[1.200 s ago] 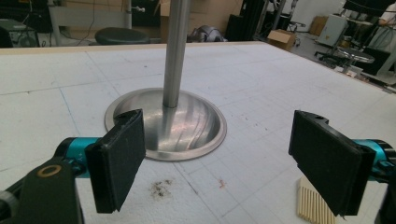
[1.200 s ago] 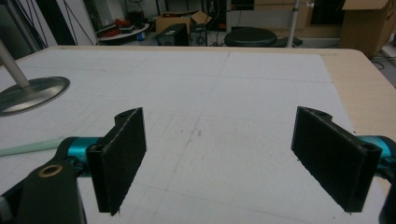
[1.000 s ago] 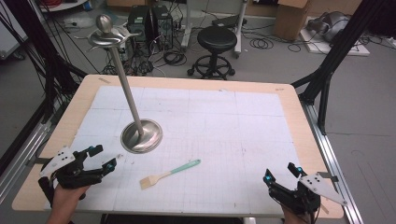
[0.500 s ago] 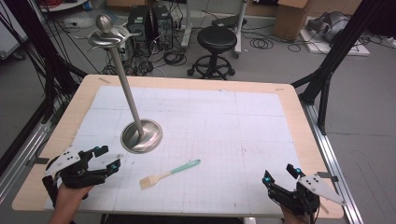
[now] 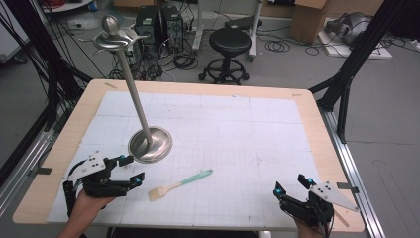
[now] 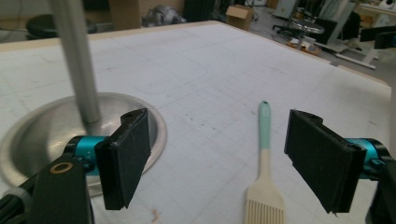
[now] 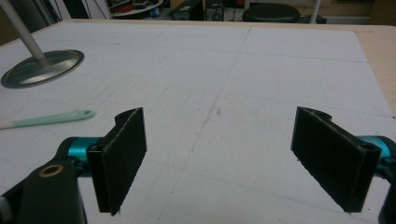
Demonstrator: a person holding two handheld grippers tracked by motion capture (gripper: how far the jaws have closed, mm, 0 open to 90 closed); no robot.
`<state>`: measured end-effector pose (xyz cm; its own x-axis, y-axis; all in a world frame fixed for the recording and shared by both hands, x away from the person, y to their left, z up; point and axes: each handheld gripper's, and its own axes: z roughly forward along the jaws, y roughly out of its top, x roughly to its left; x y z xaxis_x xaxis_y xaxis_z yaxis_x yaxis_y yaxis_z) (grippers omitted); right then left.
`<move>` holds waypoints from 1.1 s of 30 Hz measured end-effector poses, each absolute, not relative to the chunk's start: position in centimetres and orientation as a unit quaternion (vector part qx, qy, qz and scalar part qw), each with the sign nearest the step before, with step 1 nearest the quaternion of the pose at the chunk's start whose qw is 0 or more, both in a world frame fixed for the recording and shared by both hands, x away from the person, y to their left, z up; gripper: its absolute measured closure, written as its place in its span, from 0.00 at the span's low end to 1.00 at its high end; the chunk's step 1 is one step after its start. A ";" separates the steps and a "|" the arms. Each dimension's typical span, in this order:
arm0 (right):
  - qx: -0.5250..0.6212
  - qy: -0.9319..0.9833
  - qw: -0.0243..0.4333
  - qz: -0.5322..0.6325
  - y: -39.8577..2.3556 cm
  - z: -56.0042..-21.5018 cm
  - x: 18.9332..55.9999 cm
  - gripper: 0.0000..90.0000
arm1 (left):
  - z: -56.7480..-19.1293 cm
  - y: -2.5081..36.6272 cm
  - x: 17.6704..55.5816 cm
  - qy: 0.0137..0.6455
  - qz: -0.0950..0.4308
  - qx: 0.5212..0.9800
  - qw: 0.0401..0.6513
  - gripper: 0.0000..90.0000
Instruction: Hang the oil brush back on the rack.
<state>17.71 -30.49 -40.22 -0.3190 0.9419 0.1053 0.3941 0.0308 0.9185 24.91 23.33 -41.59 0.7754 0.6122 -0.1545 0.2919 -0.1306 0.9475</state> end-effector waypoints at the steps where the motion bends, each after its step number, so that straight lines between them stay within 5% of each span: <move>1: 0.509 0.659 0.287 0.475 -30.5 -40.3 17.8 0.19 | -41.6 22.9 25.1 0.301 0.129 0.745 0.581 0.26; 8: 0.505 0.664 0.284 0.473 -30.0 -40.3 18.1 0.19 | -41.8 18.4 26.1 0.243 0.088 0.790 0.556 0.28; 16: 0.502 0.663 0.287 0.476 -30.2 -40.2 18.0 0.19 | -43.1 14.1 27.3 0.205 0.058 0.848 0.486 0.45; 33: 0.497 0.668 0.288 0.474 -30.0 -40.2 18.0 0.19 | -44.3 13.2 28.0 0.214 0.054 0.885 0.411 0.71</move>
